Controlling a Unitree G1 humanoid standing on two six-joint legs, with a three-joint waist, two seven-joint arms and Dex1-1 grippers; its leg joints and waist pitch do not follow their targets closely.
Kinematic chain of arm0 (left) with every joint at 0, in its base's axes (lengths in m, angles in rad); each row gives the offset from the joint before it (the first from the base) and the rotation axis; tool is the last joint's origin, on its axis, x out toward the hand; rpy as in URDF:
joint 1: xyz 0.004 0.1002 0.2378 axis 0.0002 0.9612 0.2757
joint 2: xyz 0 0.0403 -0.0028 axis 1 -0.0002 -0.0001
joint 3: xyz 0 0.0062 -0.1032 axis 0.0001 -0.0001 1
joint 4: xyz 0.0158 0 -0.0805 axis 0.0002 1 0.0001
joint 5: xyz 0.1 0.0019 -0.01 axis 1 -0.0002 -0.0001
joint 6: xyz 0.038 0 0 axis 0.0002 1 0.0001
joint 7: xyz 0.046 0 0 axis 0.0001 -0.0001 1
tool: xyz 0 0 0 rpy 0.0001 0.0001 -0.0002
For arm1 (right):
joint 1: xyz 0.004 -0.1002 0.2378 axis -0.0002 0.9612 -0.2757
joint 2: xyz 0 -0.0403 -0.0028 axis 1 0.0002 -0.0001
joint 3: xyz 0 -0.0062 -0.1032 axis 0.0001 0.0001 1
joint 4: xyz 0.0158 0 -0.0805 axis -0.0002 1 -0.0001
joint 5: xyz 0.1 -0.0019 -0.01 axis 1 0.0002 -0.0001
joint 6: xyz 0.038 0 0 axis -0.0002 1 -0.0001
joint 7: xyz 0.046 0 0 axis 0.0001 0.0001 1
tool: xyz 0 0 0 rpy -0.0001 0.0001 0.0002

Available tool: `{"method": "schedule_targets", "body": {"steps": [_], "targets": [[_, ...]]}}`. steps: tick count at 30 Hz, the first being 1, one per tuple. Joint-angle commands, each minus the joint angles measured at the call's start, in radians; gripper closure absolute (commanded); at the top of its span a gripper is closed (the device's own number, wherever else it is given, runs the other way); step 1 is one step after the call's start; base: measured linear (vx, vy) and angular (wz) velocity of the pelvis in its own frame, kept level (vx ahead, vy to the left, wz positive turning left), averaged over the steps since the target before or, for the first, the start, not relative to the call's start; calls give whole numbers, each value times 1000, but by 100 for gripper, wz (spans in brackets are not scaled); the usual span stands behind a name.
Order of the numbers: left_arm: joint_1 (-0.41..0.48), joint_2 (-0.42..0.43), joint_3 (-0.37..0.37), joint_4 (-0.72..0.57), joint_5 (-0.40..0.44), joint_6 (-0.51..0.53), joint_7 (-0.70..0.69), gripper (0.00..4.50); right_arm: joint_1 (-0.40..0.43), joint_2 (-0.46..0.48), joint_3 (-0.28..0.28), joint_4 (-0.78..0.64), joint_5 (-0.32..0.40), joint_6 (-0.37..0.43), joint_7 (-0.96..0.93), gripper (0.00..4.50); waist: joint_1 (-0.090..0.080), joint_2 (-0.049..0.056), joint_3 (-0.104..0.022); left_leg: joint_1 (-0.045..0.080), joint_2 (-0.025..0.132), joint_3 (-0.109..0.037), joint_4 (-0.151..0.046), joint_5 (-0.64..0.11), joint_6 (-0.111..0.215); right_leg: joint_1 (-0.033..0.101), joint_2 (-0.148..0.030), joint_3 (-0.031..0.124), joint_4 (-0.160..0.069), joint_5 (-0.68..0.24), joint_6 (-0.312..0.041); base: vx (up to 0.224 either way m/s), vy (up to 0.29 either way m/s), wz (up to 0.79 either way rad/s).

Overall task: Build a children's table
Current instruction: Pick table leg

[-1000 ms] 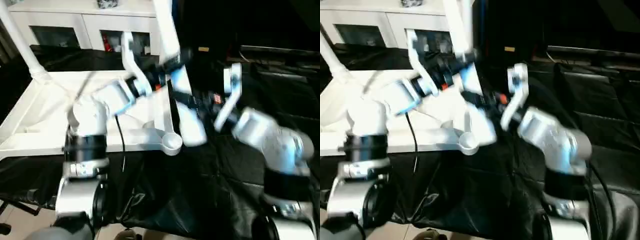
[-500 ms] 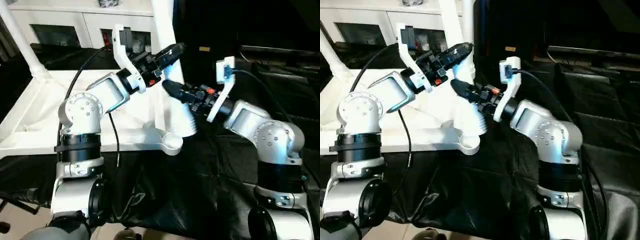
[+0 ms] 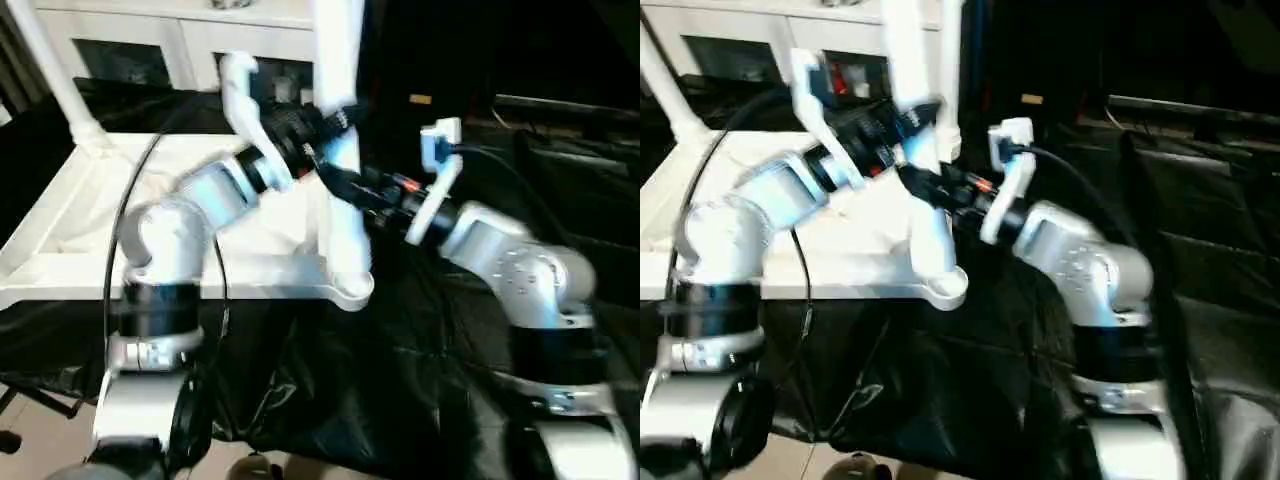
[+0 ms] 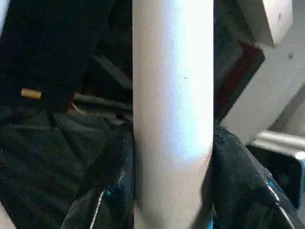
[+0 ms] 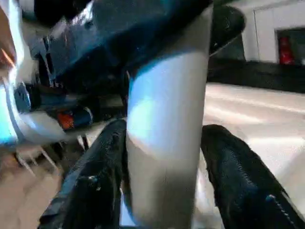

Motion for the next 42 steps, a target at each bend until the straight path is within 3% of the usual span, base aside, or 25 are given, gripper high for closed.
{"method": "schedule_targets", "body": {"steps": [1, 2, 12, 22, 23, 33, 42], "targets": [[-7, 14, -15, -39, 11, -15, -22, 266, 13, -20, 31, -27, -36, -8, 9, 152, -1, -13, -85, 10, 43, -12, -65, 42, 9, 67, -80, 49, -59, 84, -189, 0, 0, 0], [3, 20, -34, -54, 15, -33, -53, 266, 25, -46, 64, -43, -42, -4, 39, 143, -1, -19, -83, 9, 42, -12, -66, 28, 9, 69, -80, 49, -61, 66, -188, 0, 0, 0], [27, 46, -95, -94, 21, -66, -149, 266, 43, -115, 157, -43, -60, 17, 106, 143, -3, -19, -82, 10, 45, -12, -65, 13, 13, 64, -80, 49, -63, 16, -201, 0, 0, 0], [53, 82, -154, -123, 29, -52, -213, 266, 41, -117, 167, -34, -44, 17, 131, 143, -2, -19, -84, 10, 45, -11, -63, 20, 17, 64, -80, 49, -59, 29, -209, 0, 0, 0], [53, 82, -151, -122, 30, -56, -212, 266, 44, -121, 172, -36, -43, 24, 138, 170, -2, -20, -84, 10, 45, -11, -63, 20, 17, 64, -80, 48, -58, 33, -211, 0, 0, 0], [48, 84, -147, -111, 33, -79, -206, 266, 52, -135, 198, -30, -50, 46, 152, 231, -1, -24, -85, 9, 45, -11, -62, 22, 20, 65, -80, 48, -58, 38, -209, 0, 0, 0], [42, 82, -138, -102, 33, -88, -207, 266, 44, -125, 192, -8, -55, 45, 135, 234, -1, -26, -87, 8, 43, -10, -60, 29, 24, 66, -79, 48, -56, 47, -213, 0, 0, 0]]}}
